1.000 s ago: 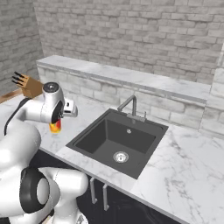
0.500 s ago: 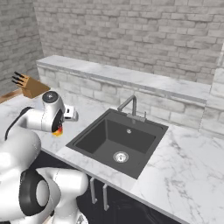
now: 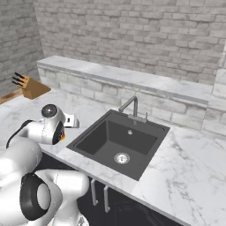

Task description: Pick the cup and bowl from the counter and place them on the counter next to the sink.

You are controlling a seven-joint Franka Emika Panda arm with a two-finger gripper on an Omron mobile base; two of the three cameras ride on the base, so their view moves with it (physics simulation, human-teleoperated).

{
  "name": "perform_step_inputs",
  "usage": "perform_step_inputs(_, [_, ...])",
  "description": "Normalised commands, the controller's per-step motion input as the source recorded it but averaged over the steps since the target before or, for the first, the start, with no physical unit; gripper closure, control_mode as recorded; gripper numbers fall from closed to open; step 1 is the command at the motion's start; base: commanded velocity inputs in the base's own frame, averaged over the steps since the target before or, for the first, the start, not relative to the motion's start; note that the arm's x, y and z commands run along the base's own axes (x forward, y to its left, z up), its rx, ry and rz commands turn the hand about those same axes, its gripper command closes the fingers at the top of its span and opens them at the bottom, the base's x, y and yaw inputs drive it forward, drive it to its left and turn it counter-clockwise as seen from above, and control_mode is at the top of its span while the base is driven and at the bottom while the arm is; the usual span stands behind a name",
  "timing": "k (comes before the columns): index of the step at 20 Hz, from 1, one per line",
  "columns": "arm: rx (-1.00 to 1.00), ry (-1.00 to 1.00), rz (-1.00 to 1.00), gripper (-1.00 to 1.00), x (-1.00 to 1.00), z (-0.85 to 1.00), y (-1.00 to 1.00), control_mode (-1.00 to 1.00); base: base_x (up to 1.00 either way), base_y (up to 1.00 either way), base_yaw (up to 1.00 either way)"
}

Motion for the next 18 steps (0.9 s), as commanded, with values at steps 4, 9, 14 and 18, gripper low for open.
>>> perform_step_inputs(4, [0.00,0.00,-0.03,1.00,0.00,-0.12,0.00,-1.00,0.00,0.00,0.00])
perform_step_inputs(9, [0.00,0.03,-0.05,1.00,0.00,-0.08,0.00,-1.00,0.00,0.00,0.00])
perform_step_inputs(14, [0.00,0.00,-0.04,1.00,0.00,-0.23,0.00,-1.00,0.00,0.00,0.00])
perform_step_inputs(18, [0.00,0.00,-0.06,1.00,0.02,-0.38,0.00,-1.00,0.00,0.00,0.00])
